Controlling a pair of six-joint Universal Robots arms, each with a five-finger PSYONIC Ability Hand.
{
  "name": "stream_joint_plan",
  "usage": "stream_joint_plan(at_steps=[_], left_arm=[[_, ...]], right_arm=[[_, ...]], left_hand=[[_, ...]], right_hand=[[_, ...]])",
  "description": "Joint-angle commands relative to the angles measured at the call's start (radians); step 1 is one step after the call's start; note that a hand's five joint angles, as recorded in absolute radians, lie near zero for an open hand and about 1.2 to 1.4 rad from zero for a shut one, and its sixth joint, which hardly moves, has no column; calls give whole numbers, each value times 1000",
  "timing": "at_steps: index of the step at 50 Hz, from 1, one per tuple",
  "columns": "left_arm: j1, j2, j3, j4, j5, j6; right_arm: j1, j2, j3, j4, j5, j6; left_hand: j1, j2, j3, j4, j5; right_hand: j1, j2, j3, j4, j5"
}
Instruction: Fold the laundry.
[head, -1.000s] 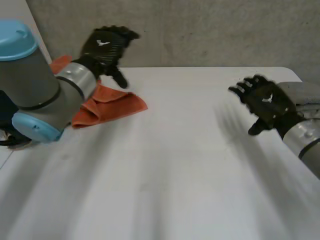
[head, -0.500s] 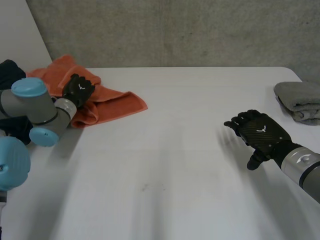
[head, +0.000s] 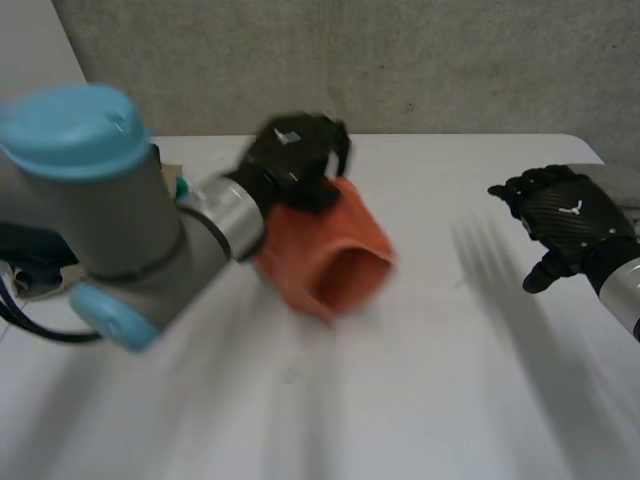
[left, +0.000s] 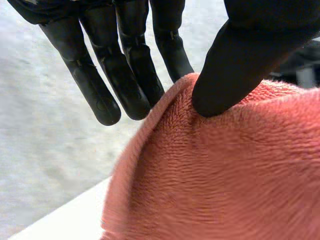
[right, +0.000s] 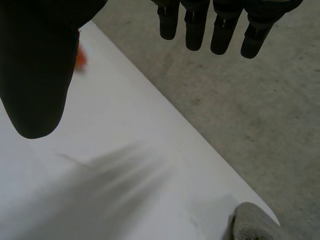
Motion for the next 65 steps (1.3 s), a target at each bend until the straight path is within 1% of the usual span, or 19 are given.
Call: stream_joint_plan(at_steps=[1,2,5,8,13,17,18,20,24,31,36,37,38,40,41,42,53,60,65], left_arm=[[-144,-95,-63,-4,3,71],[-151,-94,-66,-4,1,85],[-124,-66,-60,-4,-22,132],[-72,-10,-63,-10,-62,158],[-26,32,-101,-21,-164,157],[-20,104,-197,-58,-275,151],[-21,136,-251,-64,-308,149],[-26,167,-317,-58,-332,149],[-55,219,-490,-6,-336,151],[-205,147,-593,109,-335,166],[-259,103,-604,154,-335,181],[-262,98,-604,157,-335,186],[-265,86,-604,165,-333,201],[-267,75,-606,171,-335,218],[-268,70,-606,175,-335,227],[-271,63,-603,186,-335,249],[-294,-49,-549,296,-336,384],[-296,-121,-501,297,-336,413],[-296,-154,-463,289,-336,421]], right_arm=[[-33,2,-9,5,4,23],[-36,5,-9,5,3,23],[-33,13,-12,8,1,23],[-30,13,-18,11,1,26],[-32,13,-46,72,6,50],[-26,13,-105,242,-6,90],[-23,18,-136,330,-12,107],[-12,53,-176,458,-32,124],[31,117,-199,552,-86,122],[127,189,-164,453,-114,136],[194,223,-124,327,-111,141],[200,226,-118,307,-111,141],[209,234,-112,266,-109,144],[217,245,-110,229,-109,148],[218,254,-107,197,-109,156],[218,258,-110,180,-106,161],[221,278,-110,112,33,171],[209,277,-115,103,60,173],[204,271,-119,86,67,173]], left_hand=[[49,-40,-35,-45,20],[-253,-342,-337,-346,-282],[-768,-857,-852,-862,-797],[-864,-952,-948,-957,-893],[-852,-941,-936,-946,-881],[-841,-929,-924,-934,-870],[-826,-914,-910,-919,-855],[-820,-908,-904,-913,-849],[-726,-814,-810,-819,-755],[-749,-838,-833,-843,-778],[-764,-852,-848,-857,-793],[-764,-852,-848,-857,-793],[-764,-852,-848,-857,-793],[-761,-850,-845,-854,-790],[-758,-847,-842,-852,-787],[-747,-835,-831,-840,-776],[-468,-556,-552,-561,-497],[-336,-424,-419,-429,-365],[-40,-128,-124,-133,-69]], right_hand=[[-56,-45,-41,-30,-49],[-56,-45,-41,-30,-49],[-56,-45,-41,-30,-49],[-56,-45,-41,-30,-49],[-56,-45,-41,-30,-49],[-56,-45,-41,-30,-49],[-56,-45,-41,-30,-49],[-56,-45,-41,-30,-49],[45,57,60,71,53],[45,57,60,71,53],[159,171,174,185,167],[247,258,262,273,254],[474,486,490,500,482],[742,754,758,768,750],[1052,1064,1067,1078,1060],[1164,1176,1180,1190,1172],[1166,1177,1181,1191,1173],[1166,1177,1181,1191,1173],[1166,1177,1181,1191,1173]])
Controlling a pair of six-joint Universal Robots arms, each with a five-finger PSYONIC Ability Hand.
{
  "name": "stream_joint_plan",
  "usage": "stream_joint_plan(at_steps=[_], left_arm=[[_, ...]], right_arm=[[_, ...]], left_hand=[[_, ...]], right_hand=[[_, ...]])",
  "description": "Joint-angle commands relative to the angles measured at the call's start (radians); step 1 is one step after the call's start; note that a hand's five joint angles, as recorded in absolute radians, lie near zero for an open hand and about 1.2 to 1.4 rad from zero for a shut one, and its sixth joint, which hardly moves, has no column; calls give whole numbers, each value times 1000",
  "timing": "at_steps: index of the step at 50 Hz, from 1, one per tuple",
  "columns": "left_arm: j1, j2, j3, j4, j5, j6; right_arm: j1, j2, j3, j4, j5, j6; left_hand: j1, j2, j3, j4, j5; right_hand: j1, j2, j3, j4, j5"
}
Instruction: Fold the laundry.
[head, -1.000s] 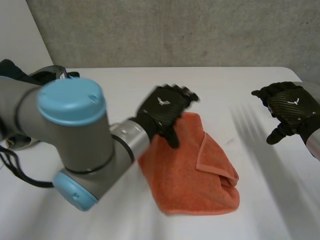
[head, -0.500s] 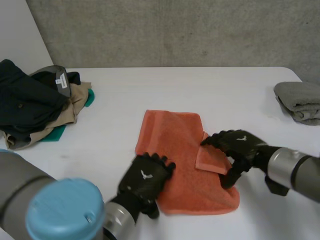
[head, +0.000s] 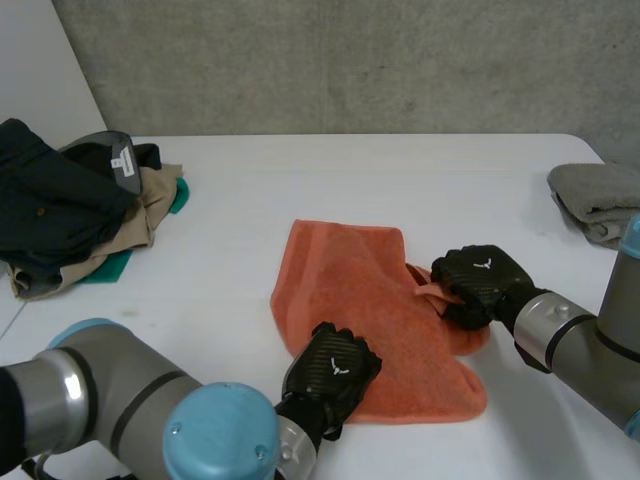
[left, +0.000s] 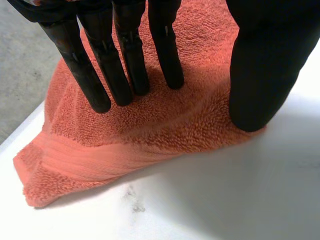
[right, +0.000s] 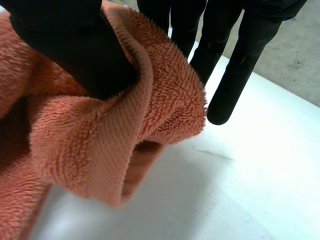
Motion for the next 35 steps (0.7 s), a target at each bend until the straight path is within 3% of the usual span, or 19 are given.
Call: stream_joint_plan(at_steps=[1,3,6,13,18,22,25,35], left_arm=[[0,-40,46,-10,-1,8],[2,-37,50,-10,-7,9],[0,-14,57,-9,-14,13],[8,202,59,-10,-67,10],[12,372,62,-9,-79,2],[37,491,63,-9,-79,2],[51,518,62,-12,-80,0],[95,517,50,-18,-84,0]], right_arm=[[-8,-8,-7,-14,9,0],[-8,-12,-12,-13,17,0],[-9,-29,-16,-11,26,-3],[-11,-164,-67,25,57,-26],[-81,-268,-199,94,63,-52],[-106,-267,-318,110,66,-46],[-104,-218,-383,101,71,-35],[-87,254,-737,-101,247,22]], left_hand=[[428,441,442,442,450],[642,655,656,656,664],[643,656,657,657,665],[643,656,657,657,665],[643,656,657,657,665],[643,656,657,657,665],[643,656,657,657,665],[643,656,657,657,665]], right_hand=[[276,213,210,201,217],[276,213,210,201,217],[276,213,210,201,217],[276,213,210,201,217],[276,213,210,201,217],[276,213,210,201,217],[276,213,210,201,217],[276,213,210,201,217]])
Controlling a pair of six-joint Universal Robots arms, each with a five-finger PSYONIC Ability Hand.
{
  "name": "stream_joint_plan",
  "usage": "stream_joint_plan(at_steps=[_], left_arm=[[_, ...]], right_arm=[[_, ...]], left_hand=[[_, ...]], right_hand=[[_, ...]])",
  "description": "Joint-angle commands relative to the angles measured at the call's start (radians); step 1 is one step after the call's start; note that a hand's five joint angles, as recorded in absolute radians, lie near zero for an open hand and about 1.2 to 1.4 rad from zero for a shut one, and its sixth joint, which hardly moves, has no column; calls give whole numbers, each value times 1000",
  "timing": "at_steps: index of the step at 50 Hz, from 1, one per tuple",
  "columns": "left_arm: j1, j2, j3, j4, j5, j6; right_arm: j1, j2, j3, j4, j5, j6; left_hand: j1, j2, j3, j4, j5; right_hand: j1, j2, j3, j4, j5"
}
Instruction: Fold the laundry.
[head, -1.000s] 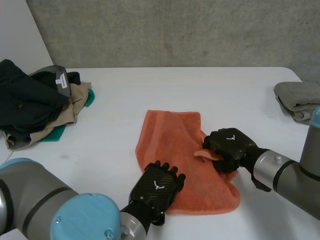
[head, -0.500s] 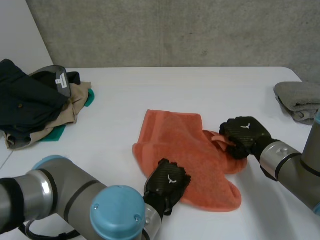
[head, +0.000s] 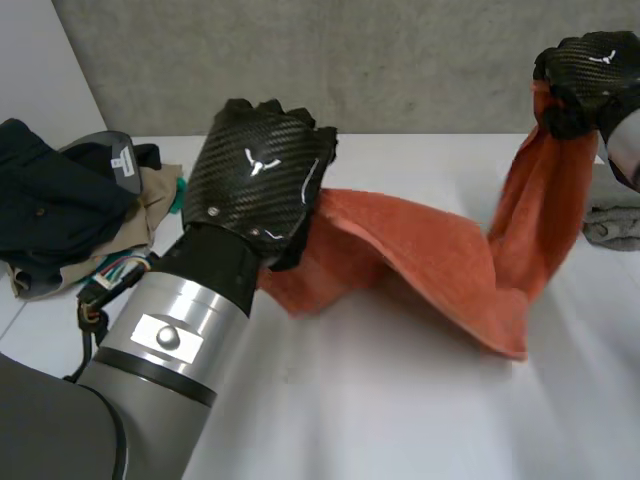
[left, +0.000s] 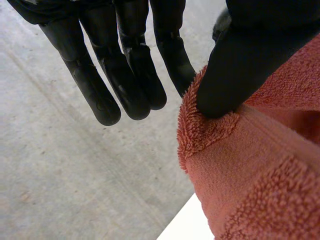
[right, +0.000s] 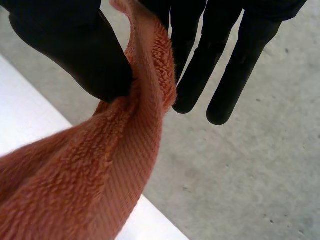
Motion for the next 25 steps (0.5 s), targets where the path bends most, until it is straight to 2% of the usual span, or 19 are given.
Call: stream_joint_plan(at_steps=[1,3,7,10,18,21,23,25], left_arm=[[18,-22,-3,-8,-1,0],[24,-29,2,-10,-1,-1],[30,-49,16,-13,-1,-7],[32,-49,25,-14,-1,-12],[35,-52,72,-28,-1,-14],[44,-58,101,-40,0,-14],[47,-81,141,-54,0,-12],[47,-108,184,-80,0,-12]], right_arm=[[25,325,-207,-212,108,13],[40,355,-209,-251,104,13],[73,358,-174,-238,90,14],[68,283,-79,-164,93,28],[65,-9,239,94,81,28],[65,-146,377,280,73,31],[65,-199,461,333,62,37],[64,-240,555,309,39,49]], left_hand=[[234,203,208,199,277],[234,203,208,199,277],[234,203,208,199,277],[234,203,208,199,277],[234,203,208,199,277],[234,203,208,199,277],[234,203,208,199,277],[234,203,208,199,277]], right_hand=[[-83,-151,-158,-162,-142],[-910,-978,-985,-989,-969],[-946,-1013,-1020,-1024,-1005],[-946,-1013,-1020,-1024,-1005],[-946,-1013,-1020,-1024,-1005],[-946,-1013,-1020,-1024,-1005],[-946,-1013,-1020,-1024,-1005],[-946,-1013,-1020,-1024,-1005]])
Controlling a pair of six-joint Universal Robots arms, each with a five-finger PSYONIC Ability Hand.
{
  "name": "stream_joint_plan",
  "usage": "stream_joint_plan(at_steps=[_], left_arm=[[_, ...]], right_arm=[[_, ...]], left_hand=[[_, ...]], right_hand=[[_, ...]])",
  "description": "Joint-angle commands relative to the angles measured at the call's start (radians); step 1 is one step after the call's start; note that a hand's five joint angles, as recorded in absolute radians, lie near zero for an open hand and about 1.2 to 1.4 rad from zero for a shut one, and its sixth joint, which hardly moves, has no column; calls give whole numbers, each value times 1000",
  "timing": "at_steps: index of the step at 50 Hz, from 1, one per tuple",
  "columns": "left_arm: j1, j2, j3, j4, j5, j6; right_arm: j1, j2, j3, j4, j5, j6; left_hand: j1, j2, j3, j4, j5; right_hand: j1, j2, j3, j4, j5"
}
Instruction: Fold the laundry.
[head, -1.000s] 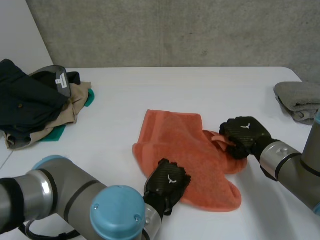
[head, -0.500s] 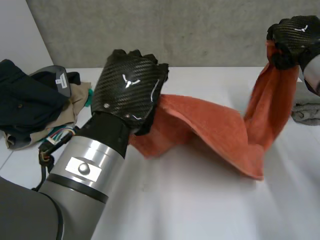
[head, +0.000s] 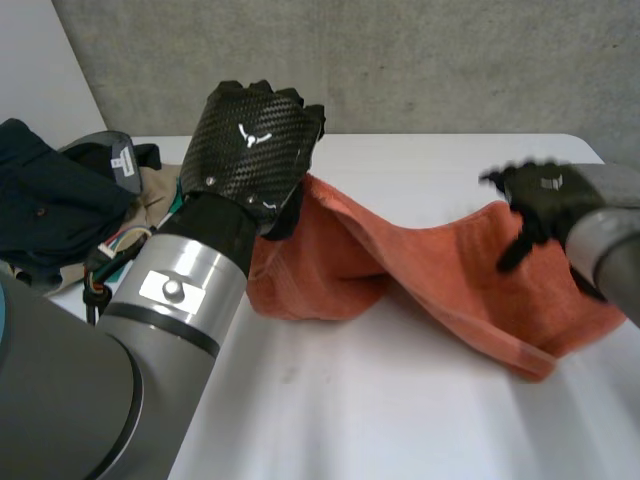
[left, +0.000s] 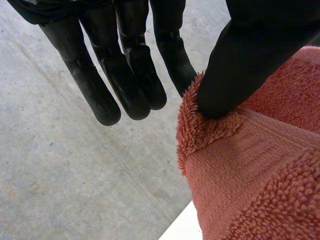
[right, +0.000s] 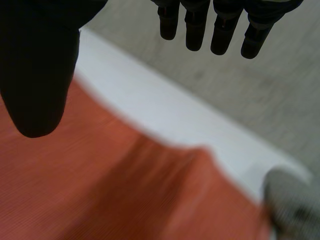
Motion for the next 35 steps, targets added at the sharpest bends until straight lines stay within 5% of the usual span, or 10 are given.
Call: stream_joint_plan(at_steps=[1,11,15,19,21,29,35], left_arm=[[9,-56,101,-52,1,1],[67,-122,230,-140,-2,-5],[73,-113,240,-143,-2,-28],[82,-98,236,-144,-4,-54],[99,-66,225,-150,-2,-59],[136,7,184,-248,1,-60],[156,114,145,-322,5,-48]], right_arm=[[-2,-164,261,104,-44,23],[-5,-135,419,-127,-55,38],[-19,-3,402,-204,-40,23],[-76,74,364,-232,-23,6],[-111,69,343,-232,-14,-35],[-137,-337,234,-165,2,-250],[-157,-429,-24,181,-46,-313]], left_hand=[[234,203,208,199,277],[234,203,208,199,277],[234,203,208,199,277],[234,203,208,199,277],[234,203,208,199,277],[234,203,208,199,277],[234,203,208,199,277]], right_hand=[[-55,-45,-42,-32,-48],[-55,-45,-42,-32,-48],[300,311,314,323,307],[1124,1134,1137,1147,1131],[1166,1177,1180,1190,1173],[1166,1177,1180,1190,1173],[1166,1177,1180,1190,1173]])
